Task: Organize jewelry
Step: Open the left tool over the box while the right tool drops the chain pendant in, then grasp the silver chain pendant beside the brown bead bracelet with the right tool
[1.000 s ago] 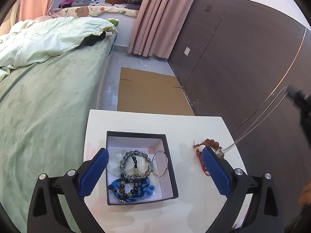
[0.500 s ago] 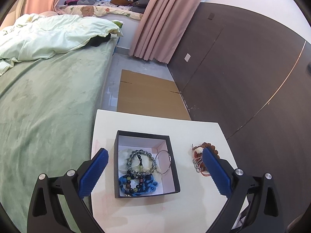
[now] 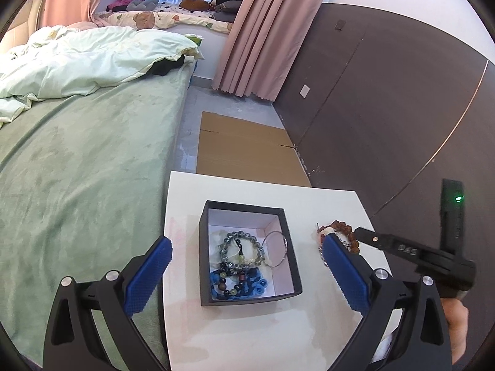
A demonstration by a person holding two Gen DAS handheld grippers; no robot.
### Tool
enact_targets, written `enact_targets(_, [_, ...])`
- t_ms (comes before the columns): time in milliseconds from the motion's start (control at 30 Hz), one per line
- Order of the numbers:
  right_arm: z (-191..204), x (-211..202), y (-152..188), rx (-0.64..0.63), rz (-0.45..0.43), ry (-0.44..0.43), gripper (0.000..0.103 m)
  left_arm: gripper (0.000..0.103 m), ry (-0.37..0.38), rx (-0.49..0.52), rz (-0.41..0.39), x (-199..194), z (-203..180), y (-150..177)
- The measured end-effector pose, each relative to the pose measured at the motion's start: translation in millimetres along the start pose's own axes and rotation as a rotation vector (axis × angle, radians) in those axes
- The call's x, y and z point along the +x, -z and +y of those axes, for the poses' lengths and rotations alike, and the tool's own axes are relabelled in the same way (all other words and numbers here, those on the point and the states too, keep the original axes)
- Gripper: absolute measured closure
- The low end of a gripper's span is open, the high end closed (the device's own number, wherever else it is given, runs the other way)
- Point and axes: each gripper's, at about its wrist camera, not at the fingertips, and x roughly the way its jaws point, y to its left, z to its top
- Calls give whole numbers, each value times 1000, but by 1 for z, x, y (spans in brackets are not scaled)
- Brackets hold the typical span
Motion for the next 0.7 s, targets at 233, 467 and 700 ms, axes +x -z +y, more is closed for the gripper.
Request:
enact_targets(233, [-10,27,-5,6,32,4,79,9,-18,-1,9,10,2,-3])
enact_targets(467, [-13,47,-10,-2,70,37,84,9,-24,2,19,21,-1,-7])
enact_targets(700, [-20,58,-13,19,71,50,99,9,-25,-7,28,27,-1,-7])
